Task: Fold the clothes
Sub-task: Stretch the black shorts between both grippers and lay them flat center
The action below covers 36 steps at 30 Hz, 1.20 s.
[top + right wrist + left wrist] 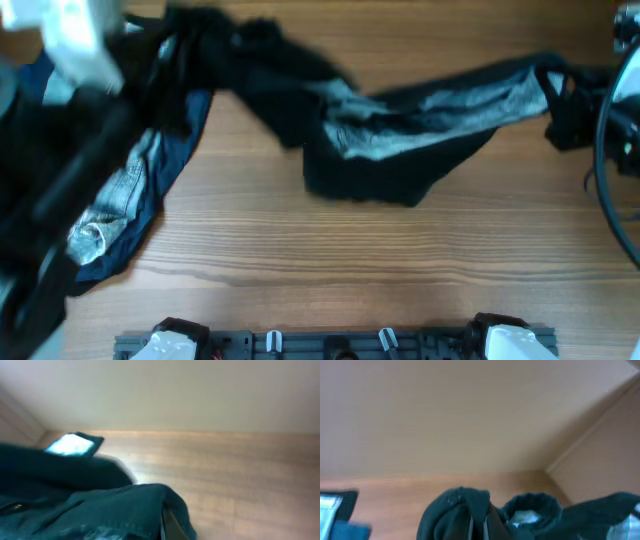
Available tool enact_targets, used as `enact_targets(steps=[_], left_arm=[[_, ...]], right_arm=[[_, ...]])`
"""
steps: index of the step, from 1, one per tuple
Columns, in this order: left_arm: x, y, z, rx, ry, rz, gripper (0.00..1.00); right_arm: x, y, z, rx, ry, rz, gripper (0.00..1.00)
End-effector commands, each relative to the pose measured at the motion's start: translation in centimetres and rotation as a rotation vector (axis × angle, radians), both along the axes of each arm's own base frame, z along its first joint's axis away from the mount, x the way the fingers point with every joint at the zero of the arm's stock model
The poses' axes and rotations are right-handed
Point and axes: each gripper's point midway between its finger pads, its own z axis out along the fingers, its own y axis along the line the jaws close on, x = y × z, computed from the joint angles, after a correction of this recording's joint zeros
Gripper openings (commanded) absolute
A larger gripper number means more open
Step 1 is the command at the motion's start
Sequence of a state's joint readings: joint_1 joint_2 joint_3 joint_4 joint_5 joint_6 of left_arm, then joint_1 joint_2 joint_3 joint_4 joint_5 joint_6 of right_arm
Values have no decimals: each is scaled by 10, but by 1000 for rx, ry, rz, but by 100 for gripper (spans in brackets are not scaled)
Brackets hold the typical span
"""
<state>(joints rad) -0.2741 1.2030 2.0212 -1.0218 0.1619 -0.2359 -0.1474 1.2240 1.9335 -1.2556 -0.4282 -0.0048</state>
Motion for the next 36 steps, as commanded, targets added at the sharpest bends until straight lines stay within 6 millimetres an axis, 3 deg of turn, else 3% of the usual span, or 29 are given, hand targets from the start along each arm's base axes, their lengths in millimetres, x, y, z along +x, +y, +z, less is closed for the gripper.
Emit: enact_targets(steps=[1, 5, 12, 21, 24, 25, 36], left_arm=[[-7, 9, -20, 38, 77, 38, 4], [-17, 8, -52, 32, 232, 31, 4], [-14, 7, -60, 41, 265, 31, 4], [-33, 14, -74, 62, 330, 40, 4], [-19, 16, -83, 87, 362, 75, 4], [-5, 13, -94, 101, 401, 78, 4], [65, -7, -165, 173, 625, 77, 4]], right_arm=[[-19, -18, 9, -64, -24, -113, 4], [-44, -18, 14, -74, -47, -134, 4], [-51, -26, -2, -97, 29, -178, 4], [-60, -27, -16, -92, 99, -191, 4], [-50, -32, -20, -91, 120, -211, 4], [-42, -33, -25, -89, 147, -208, 4], [8, -40, -65, -96, 303, -181, 4]])
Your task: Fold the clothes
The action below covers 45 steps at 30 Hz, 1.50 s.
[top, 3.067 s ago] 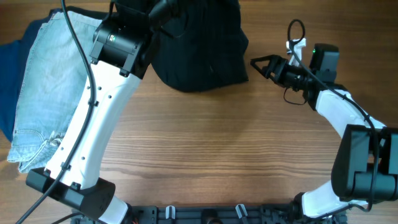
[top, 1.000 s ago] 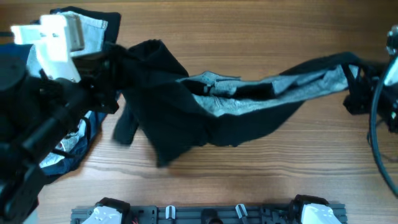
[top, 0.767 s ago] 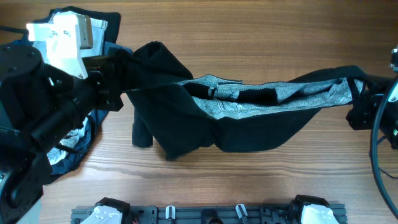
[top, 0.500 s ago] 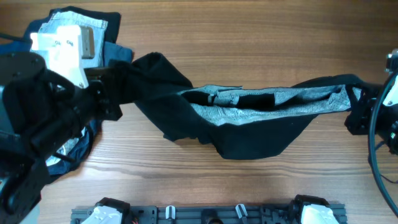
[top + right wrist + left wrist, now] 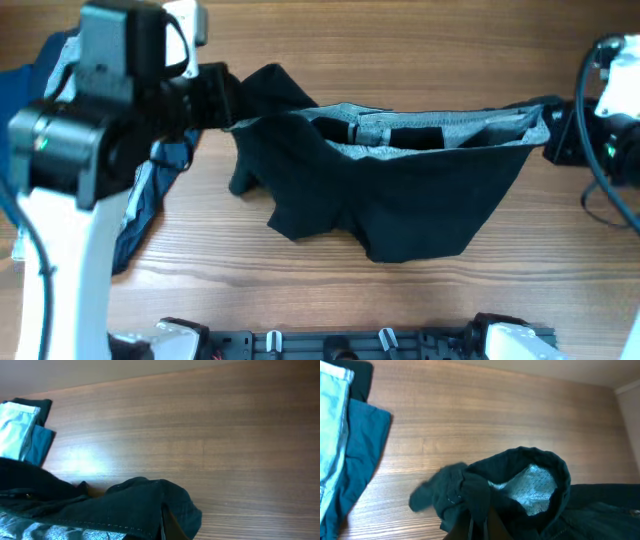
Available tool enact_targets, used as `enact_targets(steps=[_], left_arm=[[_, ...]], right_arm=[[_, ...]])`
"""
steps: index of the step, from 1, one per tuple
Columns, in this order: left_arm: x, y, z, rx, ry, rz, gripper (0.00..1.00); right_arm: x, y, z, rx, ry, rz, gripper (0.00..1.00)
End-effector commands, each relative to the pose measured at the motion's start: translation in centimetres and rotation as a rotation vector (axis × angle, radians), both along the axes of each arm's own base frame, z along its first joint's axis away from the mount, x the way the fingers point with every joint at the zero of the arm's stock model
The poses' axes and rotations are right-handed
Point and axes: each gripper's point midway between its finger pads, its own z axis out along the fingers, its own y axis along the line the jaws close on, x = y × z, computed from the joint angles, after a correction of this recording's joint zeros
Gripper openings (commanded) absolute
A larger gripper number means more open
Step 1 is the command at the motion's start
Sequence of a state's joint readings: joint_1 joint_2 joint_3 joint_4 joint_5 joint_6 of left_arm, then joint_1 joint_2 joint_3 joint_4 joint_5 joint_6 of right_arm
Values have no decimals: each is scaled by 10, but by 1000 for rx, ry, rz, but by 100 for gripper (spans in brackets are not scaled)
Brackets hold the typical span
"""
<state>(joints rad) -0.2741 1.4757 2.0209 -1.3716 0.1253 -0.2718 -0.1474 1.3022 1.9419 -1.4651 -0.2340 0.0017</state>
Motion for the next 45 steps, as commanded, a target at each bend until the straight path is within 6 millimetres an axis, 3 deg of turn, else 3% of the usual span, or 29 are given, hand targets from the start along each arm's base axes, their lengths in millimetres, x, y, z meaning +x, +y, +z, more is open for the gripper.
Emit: enact_targets(steps=[1, 6, 12, 14, 19, 20, 21, 22, 23, 26, 29, 30, 32, 34, 37, 40, 45], left_arm=[[24, -1, -17, 32, 29, 26, 4], [75, -2, -47, 89, 33, 69, 4], [154, -21, -92, 96, -15, 80, 4], [186, -30, -110, 82, -56, 82, 4], [252, -47, -152, 52, -157, 90, 6], [261, -50, -157, 46, -176, 91, 32], [269, -52, -164, 41, -191, 92, 69], [277, -53, -167, 35, -211, 95, 100], [280, -52, -168, 32, -217, 97, 100], [276, -45, -162, 35, -211, 106, 100], [250, -32, -149, 57, -146, 112, 100], [239, -29, -146, 67, -114, 111, 100], [203, -21, -146, 100, 2, 102, 100], [173, -15, -151, 131, 102, 94, 100], [119, 0, -172, 212, 320, 62, 100], [78, 10, -191, 262, 505, 58, 100], [52, 15, -200, 270, 623, 97, 100]], right_arm=[[26, -10, -9, -21, 20, -22, 4], [102, -8, -43, 23, 38, 54, 4], [201, -3, -110, 74, 36, 119, 4], [241, 5, -140, 74, 11, 148, 4], [305, 34, -197, 69, -64, 204, 5], [313, 39, -204, 67, -80, 214, 36], [319, 44, -209, 66, -91, 222, 92], [323, 48, -211, 75, -101, 220, 100], [325, 49, -208, 83, -113, 213, 100], [322, 43, -186, 117, -135, 170, 100], [293, 36, -162, 153, -80, 160, 100], [274, 33, -158, 159, -25, 149, 100], [242, 32, -158, 170, 80, 137, 100], [209, 32, -165, 164, 203, 133, 100], [162, 30, -188, 155, 411, 117, 100], [133, 31, -212, 175, 554, 107, 100], [99, 33, -240, 187, 667, 106, 98]])
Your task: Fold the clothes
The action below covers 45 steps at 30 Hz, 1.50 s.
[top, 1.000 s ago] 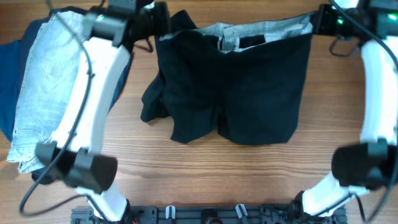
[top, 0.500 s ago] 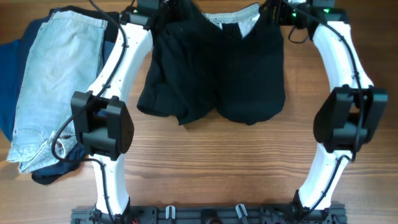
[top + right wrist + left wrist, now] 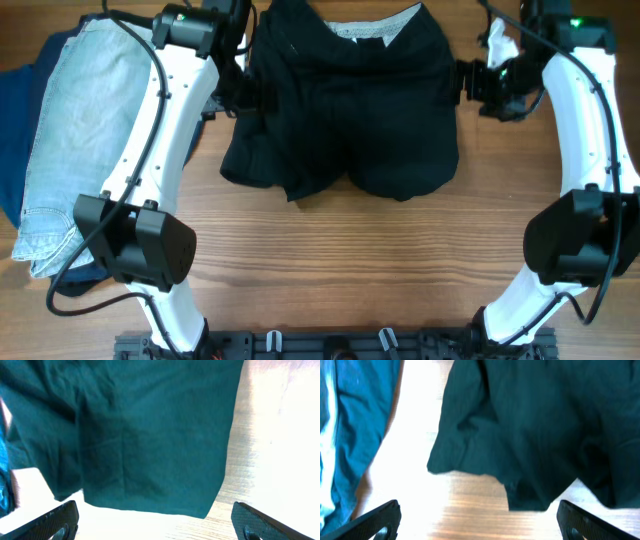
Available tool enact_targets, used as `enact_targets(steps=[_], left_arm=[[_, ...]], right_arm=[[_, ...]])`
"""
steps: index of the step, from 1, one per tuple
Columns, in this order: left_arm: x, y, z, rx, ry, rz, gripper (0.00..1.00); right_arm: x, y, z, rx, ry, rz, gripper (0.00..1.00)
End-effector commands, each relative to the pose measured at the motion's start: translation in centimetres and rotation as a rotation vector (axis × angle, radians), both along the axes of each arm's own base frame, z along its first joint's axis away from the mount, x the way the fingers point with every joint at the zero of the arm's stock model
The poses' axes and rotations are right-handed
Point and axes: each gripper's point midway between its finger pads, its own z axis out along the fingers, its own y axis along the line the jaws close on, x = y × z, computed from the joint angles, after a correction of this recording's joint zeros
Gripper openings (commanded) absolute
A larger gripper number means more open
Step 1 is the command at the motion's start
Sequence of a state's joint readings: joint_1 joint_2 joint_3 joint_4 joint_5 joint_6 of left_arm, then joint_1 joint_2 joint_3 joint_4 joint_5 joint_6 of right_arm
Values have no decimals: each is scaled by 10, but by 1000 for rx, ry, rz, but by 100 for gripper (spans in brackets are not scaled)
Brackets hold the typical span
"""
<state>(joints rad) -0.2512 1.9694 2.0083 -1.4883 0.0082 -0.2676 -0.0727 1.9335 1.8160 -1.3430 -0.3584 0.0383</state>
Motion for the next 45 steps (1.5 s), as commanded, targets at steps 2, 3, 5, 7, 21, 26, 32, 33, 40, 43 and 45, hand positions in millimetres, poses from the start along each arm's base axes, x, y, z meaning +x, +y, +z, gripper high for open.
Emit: enact_targets(steps=[2, 3, 5, 7, 21, 26, 32, 33, 40, 43, 45], left_arm=[[-17, 2, -17, 15, 83, 49, 98], [-20, 1, -21, 19, 97, 49, 98], [-27, -2, -32, 27, 123, 44, 95], [-34, -8, -49, 34, 142, 39, 95], [-50, 22, -149, 170, 96, 128, 81], [-43, 23, -149, 173, 66, 131, 61], [-41, 27, -146, 194, 49, 134, 4], [-42, 27, -142, 192, 45, 135, 4], [-64, 30, -61, 124, -78, 142, 4], [-80, 35, -32, 104, -123, 147, 4], [-82, 33, -25, 84, -140, 144, 22]], right_arm=[[-33, 2, -18, -9, 28, 14, 97], [-36, 2, -19, -9, 22, 12, 97], [-50, 3, -24, -9, -4, 3, 95], [-62, 4, -31, -7, -33, -15, 93], [-77, 13, -99, 43, -109, -55, 62], [-71, 13, -102, 46, -143, -55, 32], [-69, 18, -94, 81, -149, -72, 4], [-69, 20, -87, 98, -151, -69, 4], [-96, 16, -15, 61, -139, -73, 4], [-98, 11, 5, 27, -176, -81, 63], [-97, 9, 4, 14, -173, -86, 96]])
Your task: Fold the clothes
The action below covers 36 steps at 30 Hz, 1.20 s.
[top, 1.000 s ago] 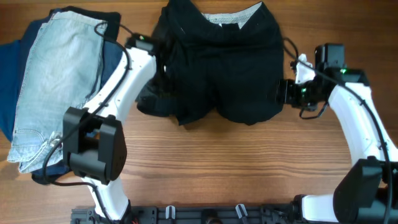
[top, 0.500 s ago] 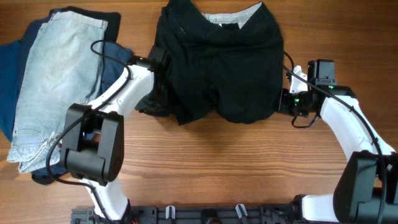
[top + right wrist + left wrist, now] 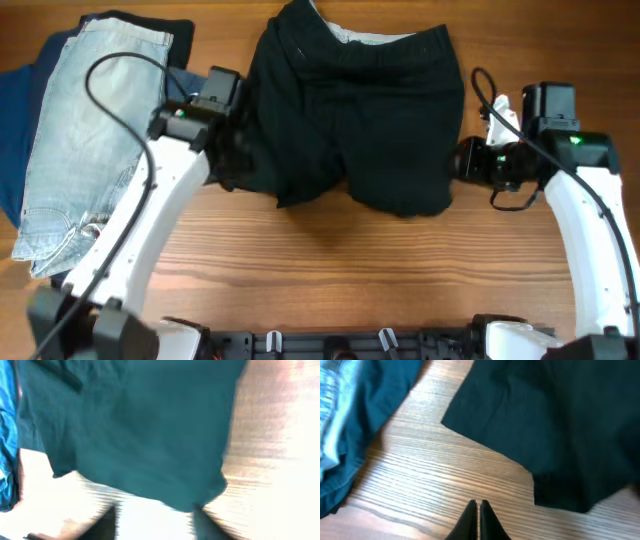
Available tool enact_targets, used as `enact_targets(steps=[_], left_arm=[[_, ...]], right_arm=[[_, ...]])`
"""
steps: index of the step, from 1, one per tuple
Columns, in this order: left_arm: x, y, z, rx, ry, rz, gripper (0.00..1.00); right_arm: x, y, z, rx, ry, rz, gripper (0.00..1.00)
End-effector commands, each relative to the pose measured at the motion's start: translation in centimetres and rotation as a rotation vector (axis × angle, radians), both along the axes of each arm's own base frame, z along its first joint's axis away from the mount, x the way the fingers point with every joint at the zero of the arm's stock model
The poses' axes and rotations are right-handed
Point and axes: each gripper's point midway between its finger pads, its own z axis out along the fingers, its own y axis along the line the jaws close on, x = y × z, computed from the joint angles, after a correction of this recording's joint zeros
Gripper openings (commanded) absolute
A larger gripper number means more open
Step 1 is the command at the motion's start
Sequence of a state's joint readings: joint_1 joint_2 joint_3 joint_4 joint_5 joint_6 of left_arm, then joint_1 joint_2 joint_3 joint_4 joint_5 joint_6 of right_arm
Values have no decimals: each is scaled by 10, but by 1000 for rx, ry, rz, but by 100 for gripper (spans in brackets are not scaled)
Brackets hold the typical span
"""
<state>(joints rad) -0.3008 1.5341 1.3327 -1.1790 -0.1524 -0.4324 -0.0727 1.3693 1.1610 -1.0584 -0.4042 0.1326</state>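
Black shorts [image 3: 355,110] lie flat at the far middle of the table, waistband away from me and both legs toward me. Over bare wood beside the left leg's hem, my left gripper [image 3: 232,165] is shut on nothing; its fingertips [image 3: 477,503] meet just short of the shorts [image 3: 560,420]. By the right leg's hem my right gripper [image 3: 458,165] is open. The right wrist view is blurred, with the gripper [image 3: 156,512] just below the hem of the shorts [image 3: 145,430] and nothing held.
Light denim jeans [image 3: 85,130] lie at the far left on a dark blue garment [image 3: 15,120], with black cloth [image 3: 150,25] behind them. The jeans [image 3: 330,420] and blue cloth edge show left of my left gripper. Bare wood [image 3: 330,270] lies toward me.
Both grippers have moved from the upper sides of the shorts down to the leg hems. The left gripper has shut on nothing; the right stays open. The shorts lie much the same.
Both grippers first held the shorts stretched and bunched above the table. Then they held the waistband spread between them. After that the shorts lay flat at the far middle with both grippers open beside them. Now both are at the leg hems.
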Motion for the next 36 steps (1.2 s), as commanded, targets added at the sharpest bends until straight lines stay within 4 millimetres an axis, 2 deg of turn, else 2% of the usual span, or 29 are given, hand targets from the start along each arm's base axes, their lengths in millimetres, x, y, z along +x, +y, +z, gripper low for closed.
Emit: enact_targets(steps=[1, 2, 3, 8, 10, 13, 17, 20, 24, 26, 30, 33, 36], left_arm=[[-4, -4, 10, -38, -22, -2, 34], [-6, -7, 9, -60, -11, -7, 41], [-7, -10, 8, -75, -4, -11, 41], [-4, -15, 8, -101, -10, -17, 40], [2, -17, 10, -108, -36, -21, 40], [14, -21, 14, -123, -86, -24, 39], [21, -23, 15, -132, -116, -25, 36], [21, -23, 12, -130, -104, -24, 30], [3, -31, -7, -179, -14, -37, 23], [-6, -31, -21, -184, 26, -35, 21], [-15, -31, -41, -183, 57, -34, 21], [-12, -50, -49, -225, 25, -83, 21], [-12, -80, -55, -258, -16, -169, 23]], right_arm=[[1, -6, 1, -32, 8, -22, 97], [-3, -5, 0, -28, 29, -33, 99], [-6, -5, -1, -27, 45, -33, 100], [-35, -6, -13, -40, 168, -25, 100], [-46, -2, -25, -40, 209, -4, 95], [-56, 20, -48, -50, 221, 88, 85], [-53, 51, -73, -123, 166, 144, 81], [-53, 65, -80, -127, 142, 163, 81], [-60, 79, -87, -129, 128, 222, 77], [-62, 93, -93, -127, 101, 271, 77], [-51, 104, -112, -173, 49, 276, 81], [-36, 106, -126, -187, 34, 251, 83], [-26, 110, -145, -193, 40, 250, 83]])
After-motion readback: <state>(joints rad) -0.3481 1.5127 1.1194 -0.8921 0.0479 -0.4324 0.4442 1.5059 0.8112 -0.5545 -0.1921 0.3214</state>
